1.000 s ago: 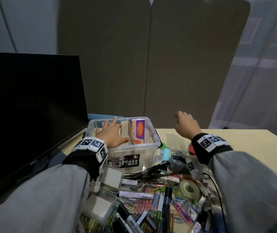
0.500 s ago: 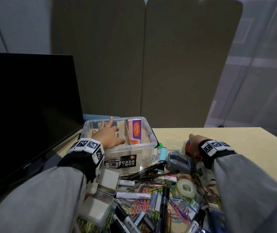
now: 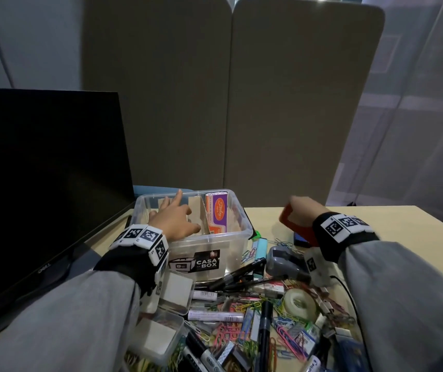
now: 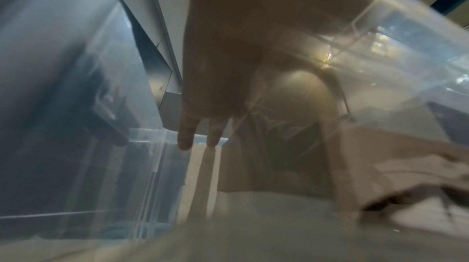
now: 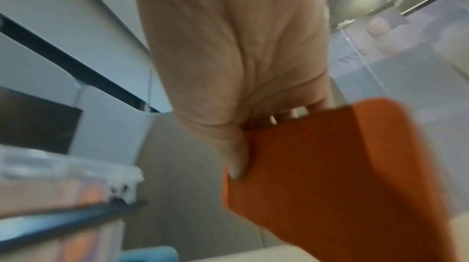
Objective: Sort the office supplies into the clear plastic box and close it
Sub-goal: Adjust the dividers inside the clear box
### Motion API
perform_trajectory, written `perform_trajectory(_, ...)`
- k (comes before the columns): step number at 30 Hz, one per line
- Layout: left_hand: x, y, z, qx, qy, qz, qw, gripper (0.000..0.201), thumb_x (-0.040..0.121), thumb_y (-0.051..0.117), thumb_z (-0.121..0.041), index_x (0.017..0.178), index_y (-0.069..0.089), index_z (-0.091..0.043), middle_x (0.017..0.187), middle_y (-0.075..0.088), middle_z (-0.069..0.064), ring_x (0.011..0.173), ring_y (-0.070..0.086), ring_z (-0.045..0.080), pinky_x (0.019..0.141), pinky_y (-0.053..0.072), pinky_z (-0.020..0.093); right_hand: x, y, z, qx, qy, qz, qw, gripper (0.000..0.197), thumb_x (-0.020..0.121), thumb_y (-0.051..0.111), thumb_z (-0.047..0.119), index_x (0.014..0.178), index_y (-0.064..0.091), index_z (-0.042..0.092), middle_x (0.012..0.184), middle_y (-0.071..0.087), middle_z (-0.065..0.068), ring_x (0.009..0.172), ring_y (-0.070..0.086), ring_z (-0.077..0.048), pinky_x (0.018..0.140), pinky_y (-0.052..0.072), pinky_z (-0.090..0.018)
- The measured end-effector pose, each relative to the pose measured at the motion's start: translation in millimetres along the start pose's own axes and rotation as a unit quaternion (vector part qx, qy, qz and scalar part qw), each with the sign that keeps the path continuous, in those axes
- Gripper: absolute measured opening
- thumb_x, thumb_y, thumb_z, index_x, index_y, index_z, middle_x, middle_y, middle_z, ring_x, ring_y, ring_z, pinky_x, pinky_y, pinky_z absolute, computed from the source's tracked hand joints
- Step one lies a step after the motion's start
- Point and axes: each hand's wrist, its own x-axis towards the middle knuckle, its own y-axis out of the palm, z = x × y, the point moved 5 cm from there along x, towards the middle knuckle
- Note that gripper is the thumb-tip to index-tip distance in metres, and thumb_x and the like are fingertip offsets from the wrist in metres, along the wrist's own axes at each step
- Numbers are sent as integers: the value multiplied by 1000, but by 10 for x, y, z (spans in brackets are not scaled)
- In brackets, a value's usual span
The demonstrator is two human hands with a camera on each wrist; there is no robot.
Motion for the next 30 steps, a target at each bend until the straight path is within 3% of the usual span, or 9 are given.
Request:
perform_trajectory(4,-7,-10,9,2,-2,-3,1000,58,90,60,-48,141,46,-23,163,-12,-1,150,-4,29,117,14,57,81,-339,422,198,-110,-106,968,38,95,52,16,131,47,10,120,52,-15,112,51,-31,84,36,-27)
perform_trajectory(8,-16,-16,2,0,1,-4,1000,56,90,61,-46,140,47,-24,163,-11,-2,150,-4,29,117,13,57,-128,-618,717,522,-190,-265,788,30,88,60,25,117,52,26,115,54,-12,100,54,-21,83,46,-27)
perform_trajectory(10,-27,-22,3,1,6,-2,1000,56,91,60,-46,140,47,-23,163,-11,-1,150,-3,29,117,14,57,-219,-632,853,608,-215,-264,717,25,90,60,18,112,50,24,106,57,-3,92,55,-12,76,48,-21)
perform_trajectory(11,-33,-25,6,0,7,-1,1000,55,91,60,-46,140,47,-22,163,-12,-1,150,-3,29,117,15,57,-227,-601,926,630,-218,-234,708,25,92,60,11,112,49,21,103,57,0,89,54,-9,74,47,-19)
perform_trajectory(13,-42,-30,12,-7,8,2,1000,55,91,59,-45,139,48,-22,163,-12,-1,151,-3,28,118,15,56,-200,-486,1046,611,-224,-169,740,26,92,59,4,113,48,17,100,56,3,86,54,-8,72,46,-17)
perform_trajectory(17,-41,-30,18,-13,7,-1,1000,55,91,60,-45,140,48,-22,163,-13,-2,151,-2,27,119,16,54,-143,-230,1148,401,-240,-112,877,27,92,60,10,115,46,16,103,57,3,79,52,0,63,43,-9)
perform_trajectory(20,-38,-20,14,-18,9,-2,1000,55,90,61,-44,139,49,-22,163,-13,-2,151,-1,26,118,19,54,-127,-201,1142,326,-262,-124,900,26,91,62,11,113,48,16,106,59,1,84,55,-7,70,46,-14)
perform_trajectory(24,-33,-13,14,-22,14,-3,1000,55,90,61,-44,139,49,-21,163,-13,-1,151,-1,27,118,20,54,-64,-175,1186,206,-282,-131,928,27,85,69,15,107,54,19,106,58,1,97,53,-16,85,49,-35)
perform_trajectory(30,-14,-4,22,-24,15,-8,1000,53,90,61,-45,136,51,-21,163,-12,-2,151,1,26,118,21,53,-64,-51,1316,5,-308,-149,940,28,86,68,30,111,59,21,107,58,3,101,46,-18,82,41,-32)
